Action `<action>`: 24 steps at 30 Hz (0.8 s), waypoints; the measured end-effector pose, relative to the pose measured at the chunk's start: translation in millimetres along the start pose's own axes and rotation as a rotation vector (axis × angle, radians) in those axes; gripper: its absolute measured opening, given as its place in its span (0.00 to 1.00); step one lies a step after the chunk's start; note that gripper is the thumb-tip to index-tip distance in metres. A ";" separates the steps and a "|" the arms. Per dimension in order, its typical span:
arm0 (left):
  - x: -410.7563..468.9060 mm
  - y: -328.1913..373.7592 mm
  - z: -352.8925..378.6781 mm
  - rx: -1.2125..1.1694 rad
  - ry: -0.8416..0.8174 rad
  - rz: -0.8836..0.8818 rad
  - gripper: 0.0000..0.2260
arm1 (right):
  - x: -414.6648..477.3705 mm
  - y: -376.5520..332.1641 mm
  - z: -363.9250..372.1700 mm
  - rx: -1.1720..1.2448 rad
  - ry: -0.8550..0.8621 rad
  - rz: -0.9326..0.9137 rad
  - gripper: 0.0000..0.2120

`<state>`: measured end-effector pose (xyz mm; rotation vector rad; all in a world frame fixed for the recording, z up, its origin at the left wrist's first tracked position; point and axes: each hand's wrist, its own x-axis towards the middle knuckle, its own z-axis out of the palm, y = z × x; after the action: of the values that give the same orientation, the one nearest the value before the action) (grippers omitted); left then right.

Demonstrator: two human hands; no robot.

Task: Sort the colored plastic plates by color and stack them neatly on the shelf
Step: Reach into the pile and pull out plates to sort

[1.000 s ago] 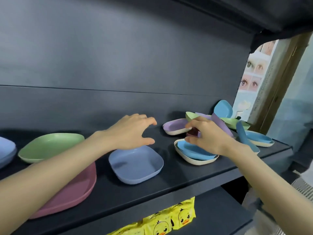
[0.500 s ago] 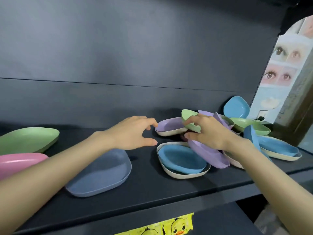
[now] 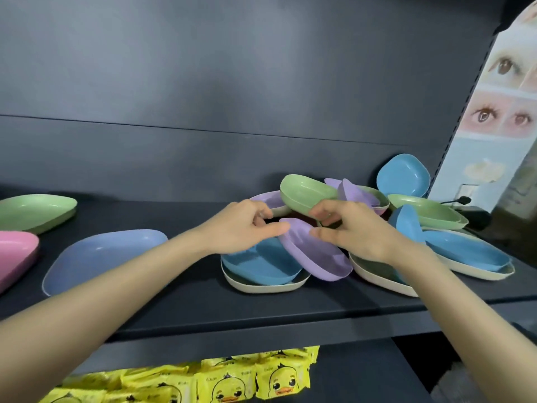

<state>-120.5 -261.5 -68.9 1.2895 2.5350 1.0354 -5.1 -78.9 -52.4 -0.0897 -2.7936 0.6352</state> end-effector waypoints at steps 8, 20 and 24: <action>17.3 18.7 25.3 -0.286 -0.021 -0.200 0.17 | -5.5 15.8 5.6 0.080 0.001 0.024 0.12; 4.5 19.0 -3.3 -0.435 0.144 -0.225 0.07 | -0.2 19.6 11.0 0.085 0.034 0.025 0.15; -10.0 12.1 -16.4 -0.478 0.182 -0.191 0.07 | 2.4 10.4 15.4 0.192 0.062 0.036 0.22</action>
<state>-112.4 -272.7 -50.9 0.8403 2.2591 1.6406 -11.7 -75.6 -69.7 -0.1196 -2.6618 0.8891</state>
